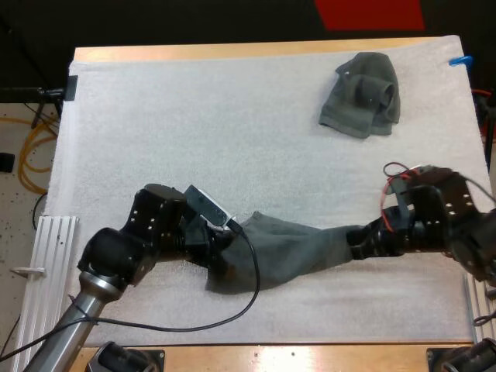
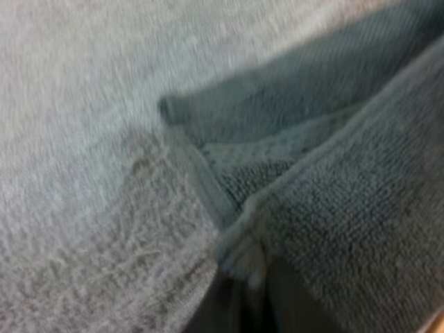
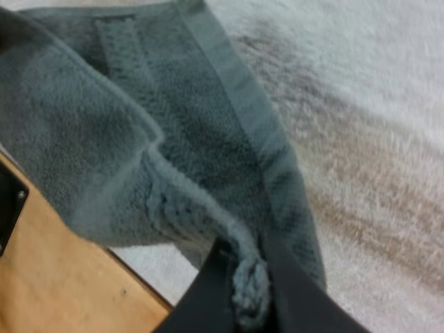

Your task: Pick towel from pile fold and stack

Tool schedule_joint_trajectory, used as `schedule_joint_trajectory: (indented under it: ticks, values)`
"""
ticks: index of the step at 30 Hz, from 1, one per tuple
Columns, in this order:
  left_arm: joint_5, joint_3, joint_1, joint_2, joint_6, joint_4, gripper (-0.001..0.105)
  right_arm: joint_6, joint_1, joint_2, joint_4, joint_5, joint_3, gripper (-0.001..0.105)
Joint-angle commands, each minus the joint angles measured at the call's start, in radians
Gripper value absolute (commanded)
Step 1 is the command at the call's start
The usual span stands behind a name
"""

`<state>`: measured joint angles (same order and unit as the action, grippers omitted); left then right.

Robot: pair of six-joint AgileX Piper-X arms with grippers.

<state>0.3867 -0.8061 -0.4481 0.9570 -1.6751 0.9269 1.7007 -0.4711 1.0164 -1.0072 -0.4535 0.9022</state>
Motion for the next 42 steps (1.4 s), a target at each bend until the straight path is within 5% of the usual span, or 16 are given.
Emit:
schedule_joint_trajectory:
  ticks: [1, 6, 11, 13, 18, 19, 21, 29, 35, 42]
  values:
    - [-0.002, 0.009, -0.003, 0.002, -0.010, -0.110, 0.000, -0.026, 0.000, 0.014, 0.067, 0.003, -0.017, 0.000]
    - [-0.034, 0.028, -0.003, 0.117, -0.030, -0.247, 0.000, -0.122, 0.000, 0.135, 0.295, 0.033, -0.056, 0.000]
    - [-0.032, -0.009, -0.003, 0.172, -0.033, -0.283, 0.001, -0.173, 0.000, 0.217, 0.357, 0.031, -0.016, 0.004]
    - [-0.032, -0.034, -0.003, 0.169, -0.021, -0.283, 0.007, -0.169, 0.000, 0.220, 0.357, 0.031, -0.002, 0.016]
    - [-0.035, -0.119, -0.003, 0.167, -0.018, -0.242, 0.045, -0.148, 0.000, 0.208, 0.337, 0.031, 0.042, 0.080]
    - [-0.035, -0.129, -0.003, 0.167, -0.018, -0.228, 0.049, -0.148, 0.000, 0.204, 0.334, 0.031, 0.045, 0.083]
    - [-0.035, -0.168, -0.003, 0.162, -0.018, -0.159, 0.058, -0.149, 0.000, 0.181, 0.310, 0.031, 0.061, 0.084]
    - [-0.074, -0.191, -0.003, 0.018, 0.028, -0.048, 0.058, -0.149, 0.000, 0.066, 0.218, 0.130, 0.073, 0.074]
    - [-0.107, -0.191, -0.003, -0.045, 0.027, -0.050, 0.058, -0.144, 0.000, 0.055, 0.153, 0.237, 0.059, 0.074]
    - [-0.107, -0.177, -0.003, 0.065, 0.024, -0.142, 0.058, -0.087, 0.006, 0.118, 0.157, 0.241, 0.002, 0.074]
